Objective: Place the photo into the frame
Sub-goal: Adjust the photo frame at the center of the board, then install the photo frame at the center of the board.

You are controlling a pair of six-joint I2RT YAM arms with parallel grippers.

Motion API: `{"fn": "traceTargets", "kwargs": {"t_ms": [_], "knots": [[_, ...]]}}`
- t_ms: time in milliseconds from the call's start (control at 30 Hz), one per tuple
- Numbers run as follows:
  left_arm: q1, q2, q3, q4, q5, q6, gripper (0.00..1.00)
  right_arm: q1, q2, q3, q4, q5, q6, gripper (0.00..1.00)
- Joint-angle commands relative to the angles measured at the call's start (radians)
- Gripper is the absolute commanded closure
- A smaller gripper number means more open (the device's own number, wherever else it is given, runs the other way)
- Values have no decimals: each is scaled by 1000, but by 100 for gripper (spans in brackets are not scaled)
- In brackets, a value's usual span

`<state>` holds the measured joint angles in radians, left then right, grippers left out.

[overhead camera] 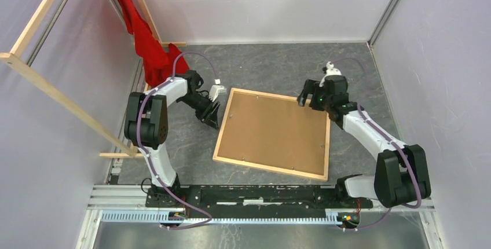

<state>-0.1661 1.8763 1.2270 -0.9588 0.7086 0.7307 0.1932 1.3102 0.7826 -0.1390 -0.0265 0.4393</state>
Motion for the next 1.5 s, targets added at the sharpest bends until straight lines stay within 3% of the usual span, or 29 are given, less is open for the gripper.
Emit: {"fn": "traceTargets", "kwargs": {"t_ms": [0, 267, 600, 900, 1467], "knots": [[4, 61, 84, -13, 118, -13, 45, 154, 37, -11, 176, -103, 77, 9], [4, 177, 137, 3, 170, -58, 52, 402, 212, 32, 378, -114, 189, 19], [4, 204, 116, 22, 159, -64, 74, 548, 502, 219, 480, -136, 272, 27], [5, 196, 90, 36, 160, -58, 81, 607, 671, 371, 469, -142, 303, 31], [5, 198, 82, 44, 161, -52, 82, 612, 740, 381, 481, -155, 347, 37]]}}
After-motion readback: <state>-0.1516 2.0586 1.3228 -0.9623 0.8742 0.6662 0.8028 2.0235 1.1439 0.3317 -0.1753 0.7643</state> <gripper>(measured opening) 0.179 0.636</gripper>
